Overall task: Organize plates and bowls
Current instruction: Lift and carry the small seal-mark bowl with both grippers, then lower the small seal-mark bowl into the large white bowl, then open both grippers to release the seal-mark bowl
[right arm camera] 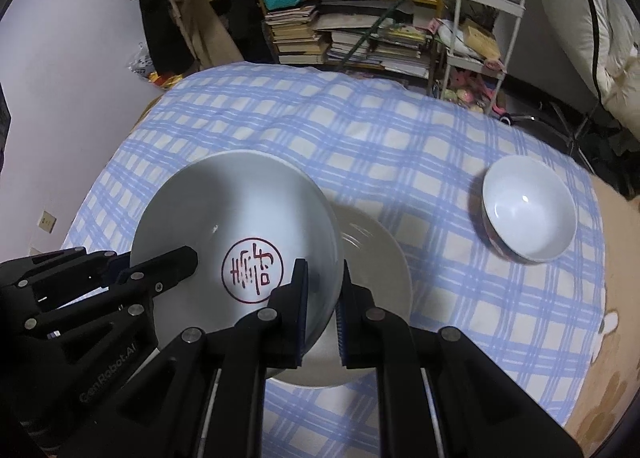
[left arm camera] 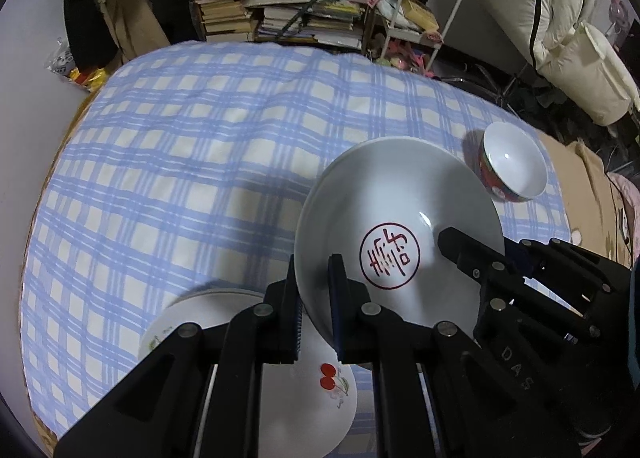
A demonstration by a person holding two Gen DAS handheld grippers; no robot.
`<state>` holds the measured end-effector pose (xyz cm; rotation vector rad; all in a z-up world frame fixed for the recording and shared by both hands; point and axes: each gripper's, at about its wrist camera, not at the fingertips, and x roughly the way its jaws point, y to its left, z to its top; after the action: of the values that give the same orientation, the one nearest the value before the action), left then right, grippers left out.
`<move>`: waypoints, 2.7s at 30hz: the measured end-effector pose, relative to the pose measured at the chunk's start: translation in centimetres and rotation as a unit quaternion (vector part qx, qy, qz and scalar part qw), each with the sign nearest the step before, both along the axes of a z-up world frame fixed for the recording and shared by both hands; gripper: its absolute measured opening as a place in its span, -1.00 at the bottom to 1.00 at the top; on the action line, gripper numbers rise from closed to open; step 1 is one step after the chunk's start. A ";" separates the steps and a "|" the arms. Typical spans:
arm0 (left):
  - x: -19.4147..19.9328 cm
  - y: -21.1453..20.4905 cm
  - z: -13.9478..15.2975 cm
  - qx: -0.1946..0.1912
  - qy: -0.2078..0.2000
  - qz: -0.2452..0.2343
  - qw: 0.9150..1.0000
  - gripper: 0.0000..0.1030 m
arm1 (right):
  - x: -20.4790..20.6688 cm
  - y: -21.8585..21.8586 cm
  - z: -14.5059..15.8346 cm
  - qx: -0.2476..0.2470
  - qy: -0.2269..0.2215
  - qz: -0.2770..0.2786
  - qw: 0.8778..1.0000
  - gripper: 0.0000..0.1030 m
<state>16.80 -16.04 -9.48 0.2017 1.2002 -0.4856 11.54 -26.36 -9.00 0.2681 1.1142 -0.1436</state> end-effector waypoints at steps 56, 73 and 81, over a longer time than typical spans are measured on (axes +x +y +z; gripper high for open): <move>0.4 -2.3 -3.2 0.037 0.000 0.000 0.999 -0.77 | -1.6 -1.8 -4.7 0.010 0.014 -0.038 0.999 -0.78; 0.1 -2.2 -2.4 0.051 -0.010 0.010 0.999 -0.69 | -1.9 -2.6 -3.2 -0.018 -0.017 -0.056 0.998 -0.78; 0.4 -4.0 0.6 0.053 -0.047 -0.006 0.997 -0.29 | -3.0 -5.4 0.1 -0.020 -0.064 -0.083 0.994 -0.63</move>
<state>17.19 -20.00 -8.89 0.3197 1.1340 -0.4176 8.50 -31.79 -8.90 0.3292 0.9594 -0.2933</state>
